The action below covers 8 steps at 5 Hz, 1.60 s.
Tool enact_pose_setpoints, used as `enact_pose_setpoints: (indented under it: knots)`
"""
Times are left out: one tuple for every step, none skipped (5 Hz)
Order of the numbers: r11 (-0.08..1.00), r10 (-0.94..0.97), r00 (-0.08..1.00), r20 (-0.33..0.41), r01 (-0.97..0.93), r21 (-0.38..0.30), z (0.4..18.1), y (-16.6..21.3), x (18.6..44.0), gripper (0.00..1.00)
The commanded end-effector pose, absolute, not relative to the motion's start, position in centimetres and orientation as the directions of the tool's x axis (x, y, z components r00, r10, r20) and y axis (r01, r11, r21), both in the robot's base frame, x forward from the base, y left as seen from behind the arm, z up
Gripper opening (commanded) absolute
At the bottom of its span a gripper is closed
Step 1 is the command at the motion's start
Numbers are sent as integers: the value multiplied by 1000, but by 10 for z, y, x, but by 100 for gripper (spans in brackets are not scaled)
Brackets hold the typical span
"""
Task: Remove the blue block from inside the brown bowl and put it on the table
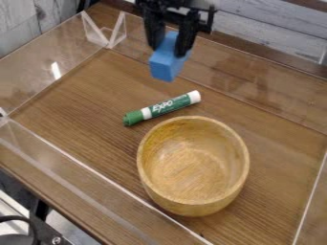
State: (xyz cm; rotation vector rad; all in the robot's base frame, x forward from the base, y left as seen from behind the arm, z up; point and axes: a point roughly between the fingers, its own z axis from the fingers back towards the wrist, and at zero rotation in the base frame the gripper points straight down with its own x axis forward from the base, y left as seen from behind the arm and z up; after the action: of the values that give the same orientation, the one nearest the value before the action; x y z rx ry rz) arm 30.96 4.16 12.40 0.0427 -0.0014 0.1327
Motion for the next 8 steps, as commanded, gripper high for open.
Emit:
enact_pose_setpoints:
  knots:
    - [988, 141, 988, 62, -144, 49, 131, 47, 319, 0]
    - [987, 149, 986, 68, -153, 50, 129, 51, 323, 0]
    - [986, 156, 985, 72, -160, 52, 127, 54, 325, 0]
    - [985, 160, 984, 76, -164, 52, 125, 56, 327, 0]
    - [984, 164, 983, 81, -168, 51, 124, 58, 329, 0]
    - [984, 168, 982, 85, -173, 50, 123, 59, 331, 0]
    - [983, 172, 981, 90, -176, 49, 122, 60, 333, 0]
    - [983, 174, 980, 94, -179, 48, 122, 61, 334, 0]
